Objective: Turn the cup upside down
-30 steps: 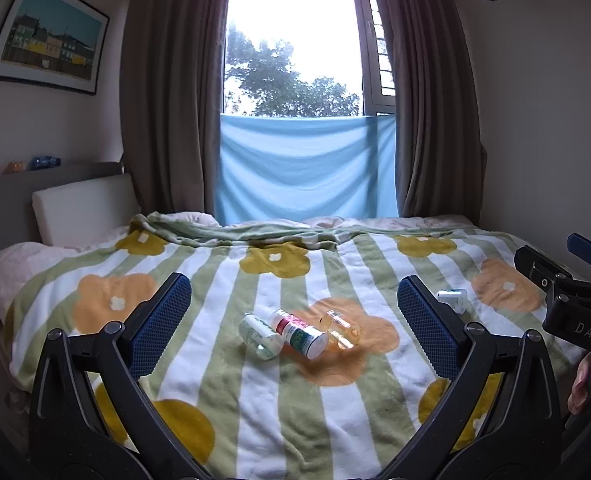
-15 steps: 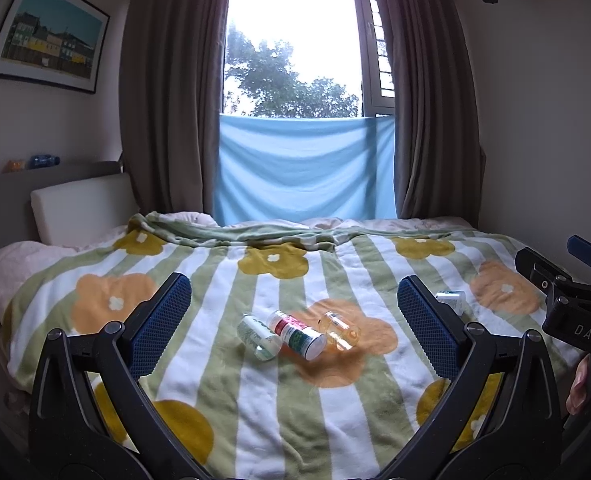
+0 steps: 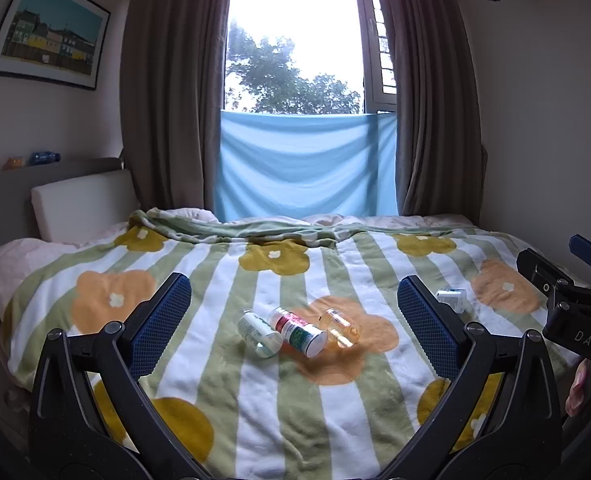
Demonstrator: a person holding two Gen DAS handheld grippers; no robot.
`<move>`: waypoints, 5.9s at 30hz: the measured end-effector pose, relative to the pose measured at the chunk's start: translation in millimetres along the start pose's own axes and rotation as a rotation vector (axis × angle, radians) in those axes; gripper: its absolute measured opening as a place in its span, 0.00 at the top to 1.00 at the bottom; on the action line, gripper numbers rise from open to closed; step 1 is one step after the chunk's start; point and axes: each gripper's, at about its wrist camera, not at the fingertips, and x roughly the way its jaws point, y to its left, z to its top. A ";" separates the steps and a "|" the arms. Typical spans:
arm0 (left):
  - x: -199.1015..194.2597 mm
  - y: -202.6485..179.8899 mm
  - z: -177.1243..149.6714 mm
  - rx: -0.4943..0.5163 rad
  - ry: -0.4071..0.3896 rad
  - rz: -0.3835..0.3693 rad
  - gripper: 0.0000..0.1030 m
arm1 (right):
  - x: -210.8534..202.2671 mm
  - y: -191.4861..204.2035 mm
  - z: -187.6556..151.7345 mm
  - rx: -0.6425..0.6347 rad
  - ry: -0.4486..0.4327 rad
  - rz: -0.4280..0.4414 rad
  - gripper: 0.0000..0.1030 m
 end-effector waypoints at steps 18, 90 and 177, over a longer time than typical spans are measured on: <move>1.4 5.4 0.1 -0.017 0.003 0.013 0.00 | 2.9 -0.2 1.1 -0.013 -0.018 -0.019 0.01; 174.1 57.7 -81.4 -0.065 0.390 0.160 0.00 | 444.9 80.3 -112.1 -0.082 1.127 0.478 0.01; 313.5 -25.6 -137.3 -0.220 1.082 -0.086 0.00 | 133.7 -5.8 -158.1 -0.294 0.478 0.414 0.00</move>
